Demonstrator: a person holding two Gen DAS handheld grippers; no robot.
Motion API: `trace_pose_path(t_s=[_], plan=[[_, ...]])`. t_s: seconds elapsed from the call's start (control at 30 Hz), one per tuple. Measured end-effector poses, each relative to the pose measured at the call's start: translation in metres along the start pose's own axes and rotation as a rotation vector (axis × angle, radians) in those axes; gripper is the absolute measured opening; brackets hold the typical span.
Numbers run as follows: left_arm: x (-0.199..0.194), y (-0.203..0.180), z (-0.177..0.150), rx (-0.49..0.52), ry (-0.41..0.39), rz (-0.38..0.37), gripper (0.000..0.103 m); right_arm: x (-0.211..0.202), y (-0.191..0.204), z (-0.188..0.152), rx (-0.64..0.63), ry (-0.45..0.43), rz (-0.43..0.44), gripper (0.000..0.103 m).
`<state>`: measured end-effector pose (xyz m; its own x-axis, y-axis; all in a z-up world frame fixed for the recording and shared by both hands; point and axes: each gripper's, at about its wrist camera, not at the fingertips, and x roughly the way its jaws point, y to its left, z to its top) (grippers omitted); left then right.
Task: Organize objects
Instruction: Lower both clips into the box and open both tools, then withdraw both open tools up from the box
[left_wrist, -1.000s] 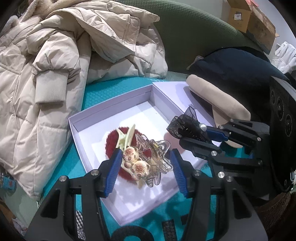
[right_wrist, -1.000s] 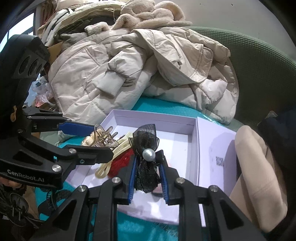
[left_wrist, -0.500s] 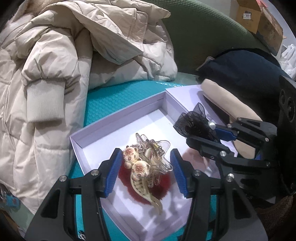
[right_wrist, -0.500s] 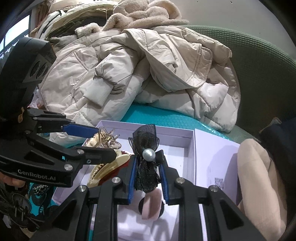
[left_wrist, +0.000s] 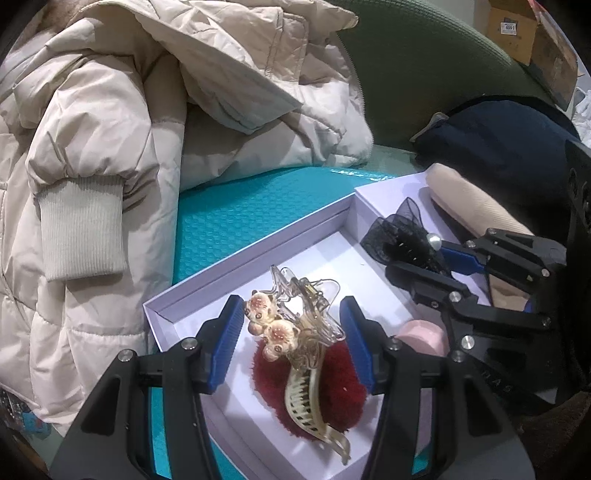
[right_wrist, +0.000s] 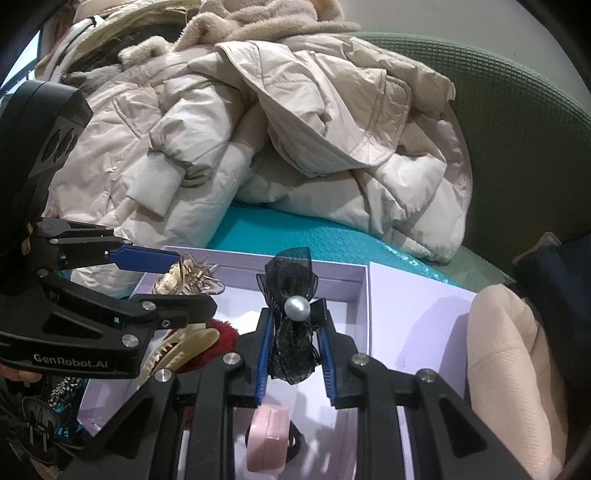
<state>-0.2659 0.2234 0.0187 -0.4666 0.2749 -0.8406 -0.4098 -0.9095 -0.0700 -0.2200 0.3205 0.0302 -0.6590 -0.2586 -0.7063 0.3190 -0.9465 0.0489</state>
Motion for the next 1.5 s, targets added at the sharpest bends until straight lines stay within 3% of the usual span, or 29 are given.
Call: trace_pose_path(t_s=[0.5,0.6,0.7,1.5], plan=[[0.023,0.012,-0.001,-0.022,0.041,0.035,0.053,0.016,0.002,-0.003,-0.005,0.066,-0.076,0.024],[0.024,0.013,-0.001,-0.031,0.05,0.042,0.053,0.015,0.002,-0.003,-0.003,0.071,-0.089,0.034],[0.021,0.012,-0.001,-0.032,0.047,0.044,0.06,0.012,0.001,-0.003,0.004,0.067,-0.089,0.036],[-0.043,0.012,-0.004,-0.059,-0.038,0.055,0.062,-0.037,0.017,0.009,-0.019,0.003,-0.119,0.04]])
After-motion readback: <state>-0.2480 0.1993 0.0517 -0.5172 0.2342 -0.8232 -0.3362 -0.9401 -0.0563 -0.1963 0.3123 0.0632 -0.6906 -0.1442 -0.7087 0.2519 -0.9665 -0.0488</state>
